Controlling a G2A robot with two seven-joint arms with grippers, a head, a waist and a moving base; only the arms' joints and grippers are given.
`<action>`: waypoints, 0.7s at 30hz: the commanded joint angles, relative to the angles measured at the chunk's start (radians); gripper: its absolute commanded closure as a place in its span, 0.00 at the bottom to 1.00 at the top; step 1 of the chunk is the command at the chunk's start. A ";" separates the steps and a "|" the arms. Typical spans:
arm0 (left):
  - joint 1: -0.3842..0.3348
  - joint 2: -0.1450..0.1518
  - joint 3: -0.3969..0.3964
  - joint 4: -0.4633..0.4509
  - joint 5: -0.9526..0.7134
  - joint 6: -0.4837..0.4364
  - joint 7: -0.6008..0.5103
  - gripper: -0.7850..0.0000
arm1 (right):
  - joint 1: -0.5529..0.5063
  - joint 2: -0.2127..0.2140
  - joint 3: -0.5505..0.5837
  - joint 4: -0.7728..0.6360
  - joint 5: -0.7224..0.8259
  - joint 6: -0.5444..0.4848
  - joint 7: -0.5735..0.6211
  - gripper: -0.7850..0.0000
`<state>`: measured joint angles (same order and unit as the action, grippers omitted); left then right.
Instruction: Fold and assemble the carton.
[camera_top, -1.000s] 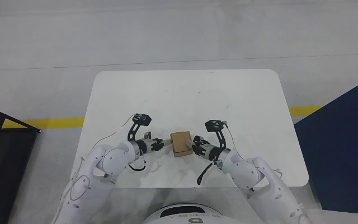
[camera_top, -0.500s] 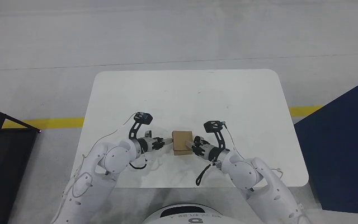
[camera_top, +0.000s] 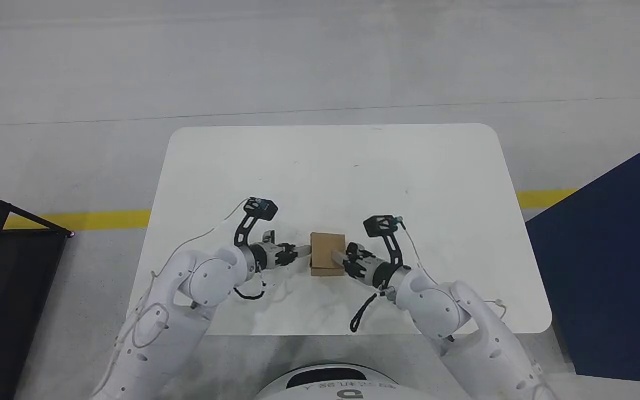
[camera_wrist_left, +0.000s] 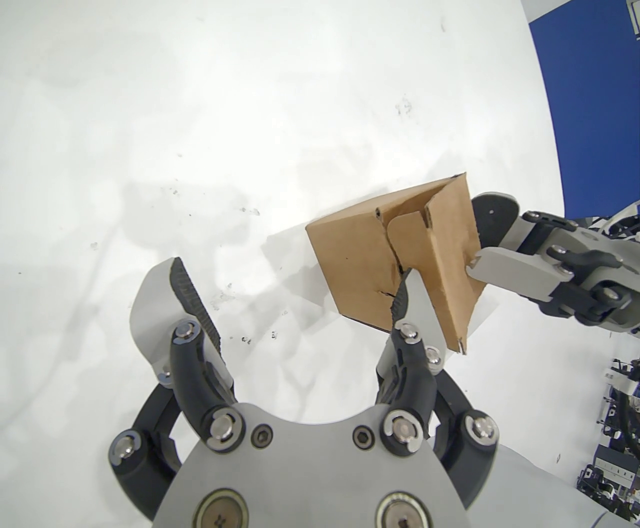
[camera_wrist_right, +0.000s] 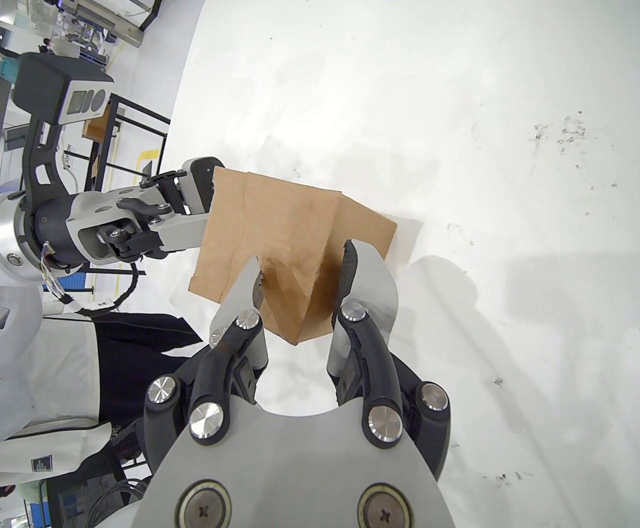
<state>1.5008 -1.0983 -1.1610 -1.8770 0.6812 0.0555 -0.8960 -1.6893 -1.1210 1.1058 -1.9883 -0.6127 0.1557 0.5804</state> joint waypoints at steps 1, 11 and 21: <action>-0.006 0.000 0.006 0.005 0.003 0.003 -0.003 0.00 | 0.001 0.000 -0.002 -0.001 -0.008 0.000 0.001 0.59; -0.003 0.005 -0.007 -0.002 0.017 0.016 -0.010 0.00 | 0.005 0.001 -0.005 0.006 -0.030 0.009 0.001 0.62; 0.050 0.017 -0.071 -0.043 0.012 0.025 0.005 0.00 | 0.013 0.000 -0.013 0.014 -0.068 0.024 -0.004 0.61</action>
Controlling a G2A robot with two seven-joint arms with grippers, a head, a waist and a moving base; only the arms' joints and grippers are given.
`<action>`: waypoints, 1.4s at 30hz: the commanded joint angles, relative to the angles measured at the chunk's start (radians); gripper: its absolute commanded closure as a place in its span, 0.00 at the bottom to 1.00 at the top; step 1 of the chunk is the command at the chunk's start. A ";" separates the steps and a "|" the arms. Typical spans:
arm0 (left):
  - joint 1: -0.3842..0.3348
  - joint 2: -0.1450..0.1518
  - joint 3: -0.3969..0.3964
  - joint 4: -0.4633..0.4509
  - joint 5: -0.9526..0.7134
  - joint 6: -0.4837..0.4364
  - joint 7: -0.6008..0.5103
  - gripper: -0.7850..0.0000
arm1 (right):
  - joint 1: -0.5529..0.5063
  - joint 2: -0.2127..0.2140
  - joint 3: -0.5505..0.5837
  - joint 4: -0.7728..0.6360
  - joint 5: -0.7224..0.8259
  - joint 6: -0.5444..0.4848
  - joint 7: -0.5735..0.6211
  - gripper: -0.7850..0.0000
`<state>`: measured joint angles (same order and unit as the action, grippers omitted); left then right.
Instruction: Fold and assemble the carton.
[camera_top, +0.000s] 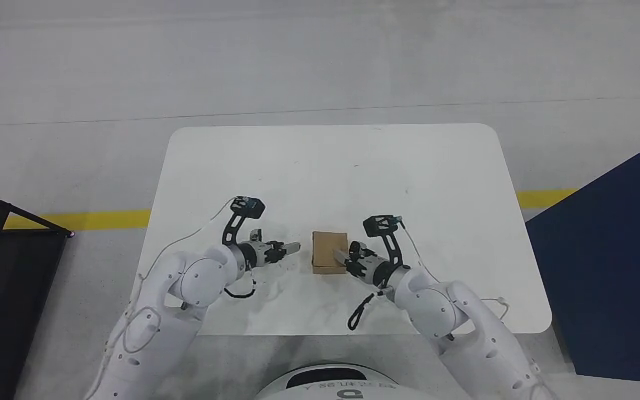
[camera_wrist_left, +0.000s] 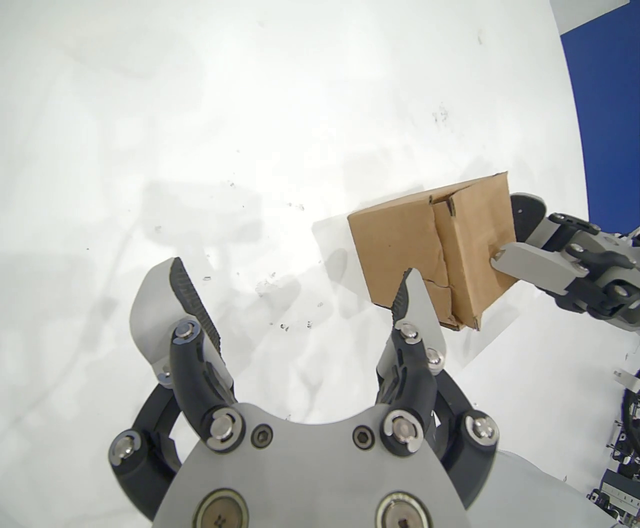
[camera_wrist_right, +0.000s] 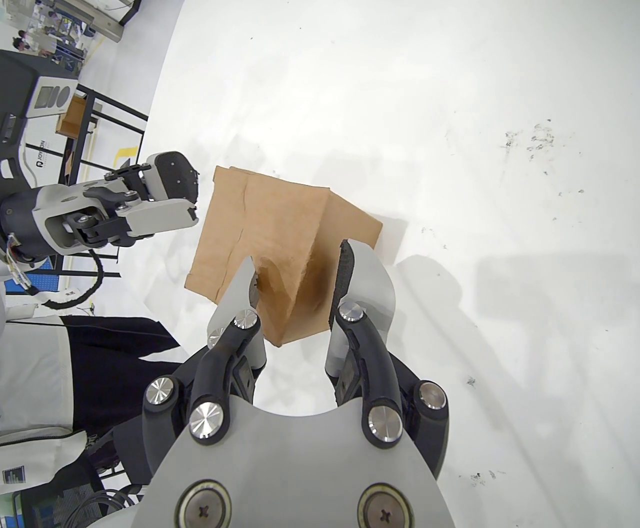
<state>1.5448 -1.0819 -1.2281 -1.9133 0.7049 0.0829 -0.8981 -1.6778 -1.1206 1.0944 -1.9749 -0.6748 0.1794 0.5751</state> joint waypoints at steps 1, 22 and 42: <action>0.009 0.001 -0.008 -0.011 -0.020 -0.008 0.012 0.00 | 0.002 0.000 -0.003 0.001 -0.010 0.002 0.002 0.62; -0.132 -0.025 0.158 0.094 0.000 -0.051 0.030 0.00 | -0.019 0.002 0.007 -0.025 -0.014 -0.005 -0.003 0.58; -0.077 -0.012 0.081 0.031 -0.043 -0.044 0.054 0.00 | -0.034 0.005 0.045 -0.056 -0.011 0.007 -0.021 0.39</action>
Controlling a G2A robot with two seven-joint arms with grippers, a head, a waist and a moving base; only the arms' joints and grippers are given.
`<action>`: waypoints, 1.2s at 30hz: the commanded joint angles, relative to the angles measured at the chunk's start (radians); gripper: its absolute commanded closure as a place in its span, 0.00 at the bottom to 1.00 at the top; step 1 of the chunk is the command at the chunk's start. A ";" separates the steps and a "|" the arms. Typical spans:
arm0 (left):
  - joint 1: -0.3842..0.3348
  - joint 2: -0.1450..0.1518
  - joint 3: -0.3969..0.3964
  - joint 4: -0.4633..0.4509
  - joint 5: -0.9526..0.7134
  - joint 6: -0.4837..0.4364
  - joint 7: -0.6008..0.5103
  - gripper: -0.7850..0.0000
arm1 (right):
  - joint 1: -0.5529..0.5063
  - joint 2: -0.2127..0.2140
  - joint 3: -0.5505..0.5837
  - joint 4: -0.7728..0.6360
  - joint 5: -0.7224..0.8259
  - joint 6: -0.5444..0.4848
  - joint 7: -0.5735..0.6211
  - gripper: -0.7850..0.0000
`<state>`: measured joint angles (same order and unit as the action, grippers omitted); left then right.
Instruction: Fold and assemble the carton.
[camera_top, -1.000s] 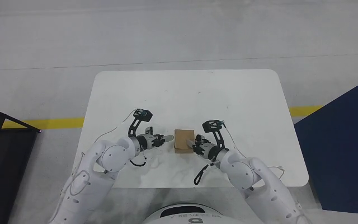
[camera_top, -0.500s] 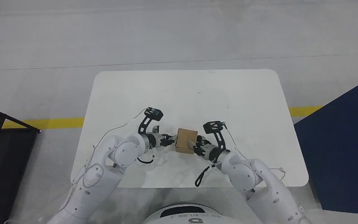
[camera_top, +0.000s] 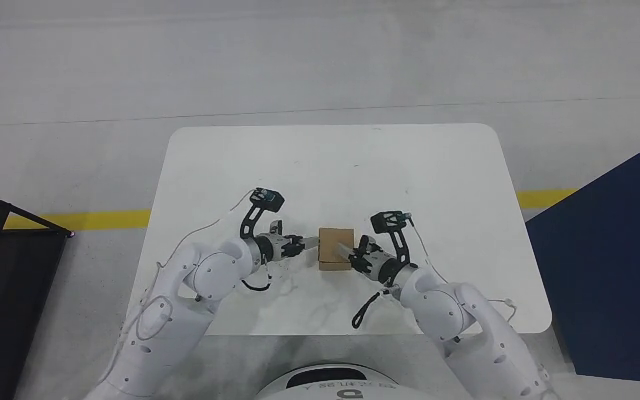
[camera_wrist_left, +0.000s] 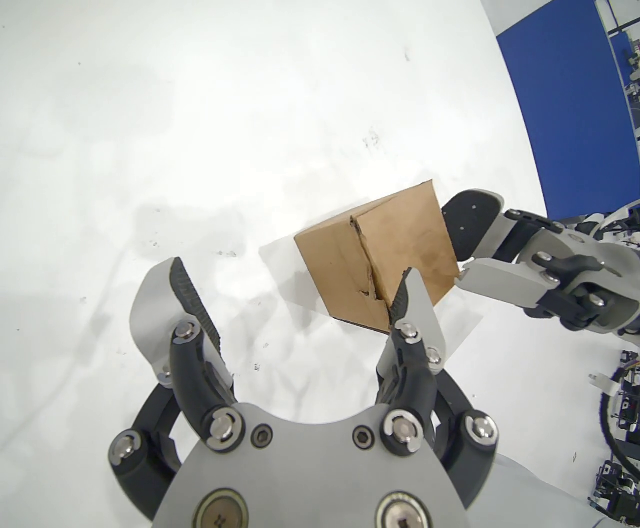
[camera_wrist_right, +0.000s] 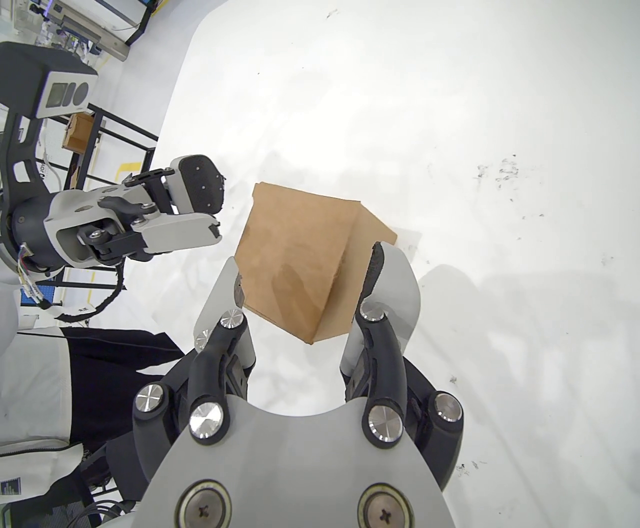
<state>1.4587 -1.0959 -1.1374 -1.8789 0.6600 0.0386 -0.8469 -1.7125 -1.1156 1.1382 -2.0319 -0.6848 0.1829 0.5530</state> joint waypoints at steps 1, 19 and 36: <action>0.017 0.004 -0.017 -0.007 0.003 0.002 0.005 0.00 | 0.001 0.000 0.001 0.001 -0.003 0.006 0.002 0.39; 0.176 0.027 -0.162 -0.083 -0.033 -0.013 0.091 0.00 | 0.046 -0.006 -0.032 0.034 -0.135 0.083 0.029 0.47; 0.168 0.028 -0.153 -0.075 -0.032 -0.022 0.103 0.00 | 0.050 -0.008 -0.018 0.005 -0.140 0.080 0.050 0.49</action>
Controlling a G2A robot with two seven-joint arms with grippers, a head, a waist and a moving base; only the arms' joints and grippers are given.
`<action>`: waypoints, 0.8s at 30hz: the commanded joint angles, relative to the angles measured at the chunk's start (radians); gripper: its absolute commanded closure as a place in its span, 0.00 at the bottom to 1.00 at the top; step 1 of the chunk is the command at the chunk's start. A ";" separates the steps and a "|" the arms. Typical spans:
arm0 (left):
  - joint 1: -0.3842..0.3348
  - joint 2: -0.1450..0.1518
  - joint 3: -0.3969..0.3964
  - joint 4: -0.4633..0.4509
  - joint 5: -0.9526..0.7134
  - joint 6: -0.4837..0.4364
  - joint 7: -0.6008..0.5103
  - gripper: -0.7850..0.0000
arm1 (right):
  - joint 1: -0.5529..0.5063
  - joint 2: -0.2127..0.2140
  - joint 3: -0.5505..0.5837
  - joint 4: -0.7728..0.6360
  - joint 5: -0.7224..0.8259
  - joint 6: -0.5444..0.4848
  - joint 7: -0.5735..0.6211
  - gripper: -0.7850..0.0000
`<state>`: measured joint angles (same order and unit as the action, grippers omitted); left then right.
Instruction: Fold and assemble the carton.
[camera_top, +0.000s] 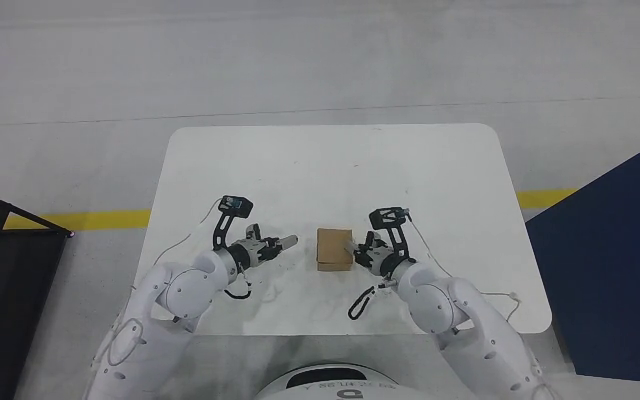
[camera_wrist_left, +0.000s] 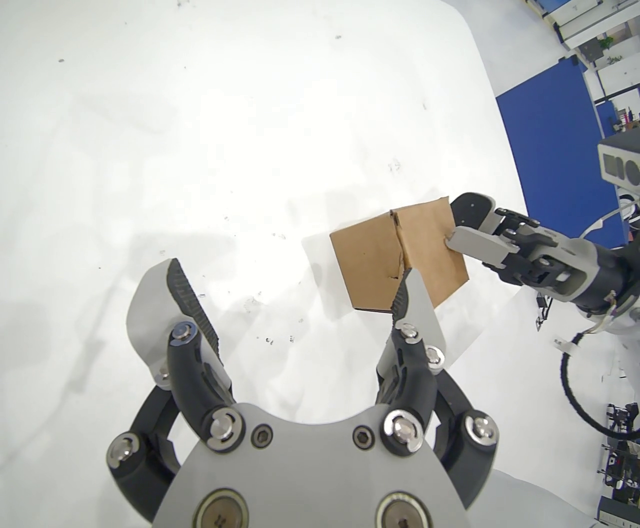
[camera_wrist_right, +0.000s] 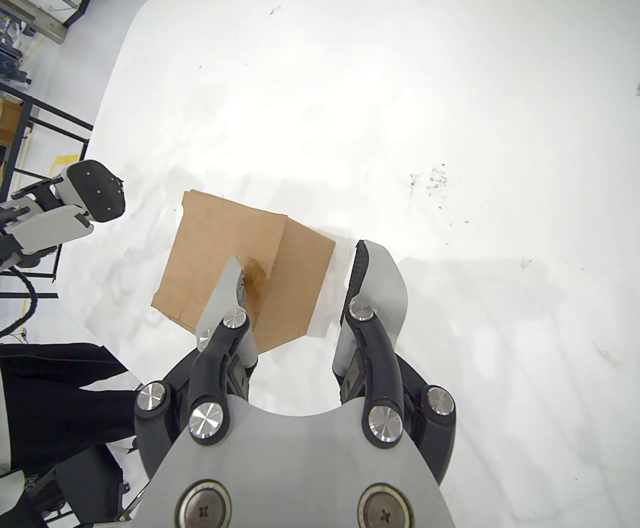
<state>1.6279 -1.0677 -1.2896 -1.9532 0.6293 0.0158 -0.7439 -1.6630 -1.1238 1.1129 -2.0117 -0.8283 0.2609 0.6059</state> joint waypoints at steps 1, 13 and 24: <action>-0.003 0.000 -0.002 -0.001 -0.002 0.002 0.002 0.00 | -0.002 0.001 0.020 -0.036 0.008 0.005 -0.010 0.50; 0.001 -0.003 -0.030 0.035 -0.119 -0.036 0.071 0.00 | -0.206 0.040 0.139 -0.261 0.183 -0.294 0.224 1.00; 0.006 -0.003 -0.043 0.044 -0.121 -0.033 0.132 0.00 | -0.129 0.026 0.016 -0.046 0.082 -0.230 0.123 1.00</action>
<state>1.6317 -1.0706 -1.3327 -1.9088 0.5070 -0.0204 -0.6185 -1.8087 -1.0942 1.1396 -2.0798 -0.7504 0.0123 0.7450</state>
